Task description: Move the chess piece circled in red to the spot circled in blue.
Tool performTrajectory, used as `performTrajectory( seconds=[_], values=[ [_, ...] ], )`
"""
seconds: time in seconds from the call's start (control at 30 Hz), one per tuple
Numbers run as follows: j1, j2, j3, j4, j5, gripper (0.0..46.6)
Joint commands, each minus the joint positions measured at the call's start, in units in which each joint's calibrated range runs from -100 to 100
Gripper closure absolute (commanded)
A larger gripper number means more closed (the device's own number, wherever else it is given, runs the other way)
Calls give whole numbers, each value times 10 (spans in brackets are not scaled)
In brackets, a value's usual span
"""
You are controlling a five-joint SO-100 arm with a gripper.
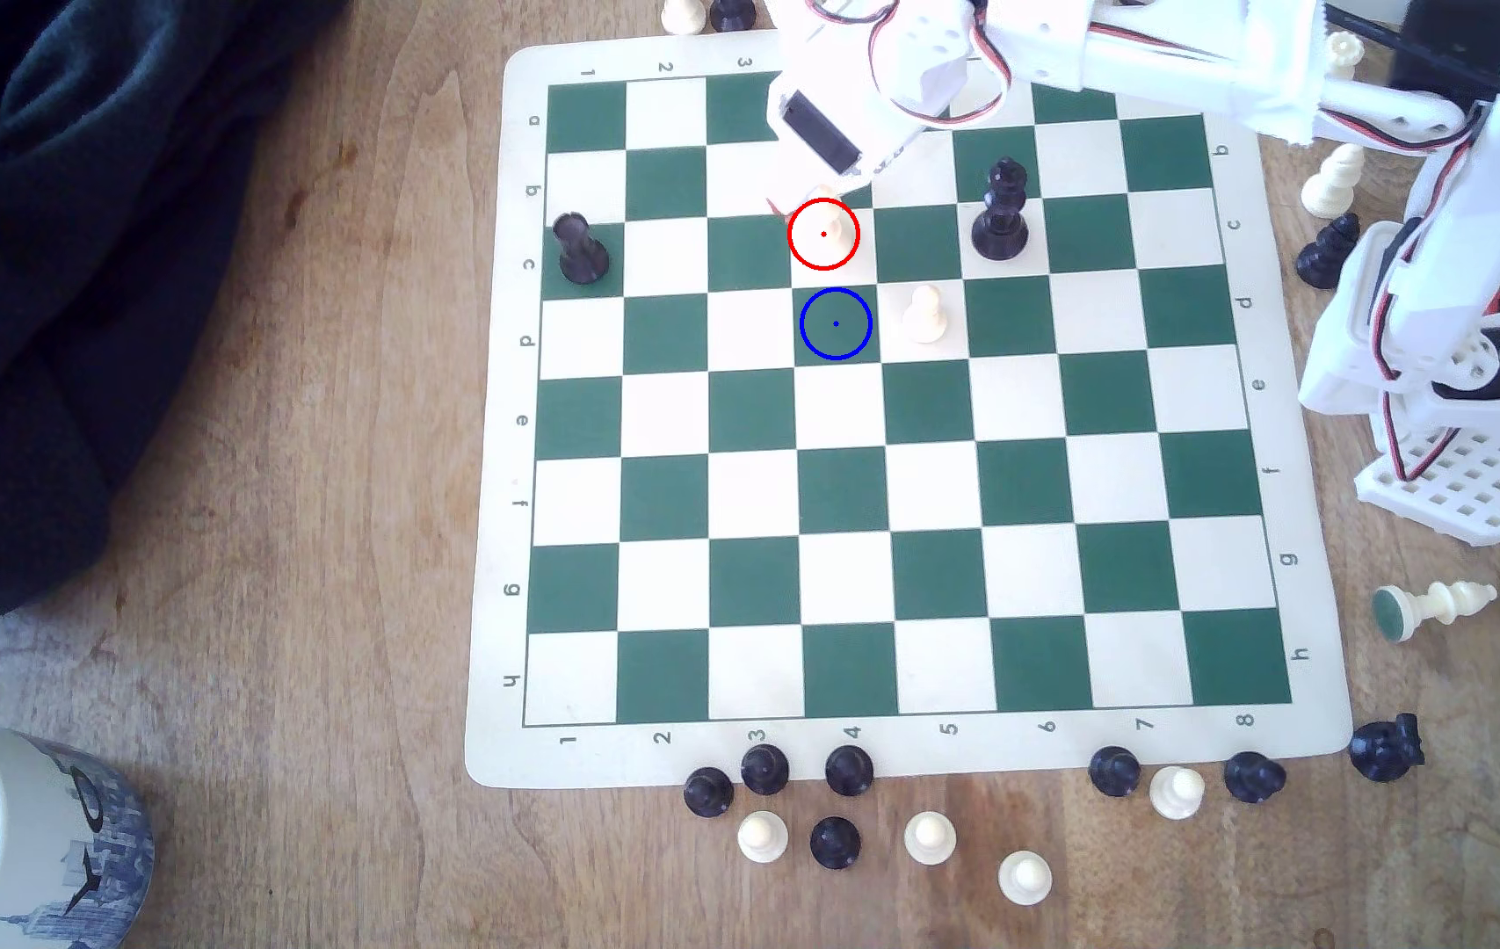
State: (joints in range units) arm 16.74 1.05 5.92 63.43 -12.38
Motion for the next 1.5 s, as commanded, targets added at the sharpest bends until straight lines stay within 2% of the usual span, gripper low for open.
performTrajectory(
  seconds=[0.0, 1.47],
  values=[
    [12, 1, -53, -8, 2, 311],
    [-3, 67, -90, 0, 2, 319]
  ],
)
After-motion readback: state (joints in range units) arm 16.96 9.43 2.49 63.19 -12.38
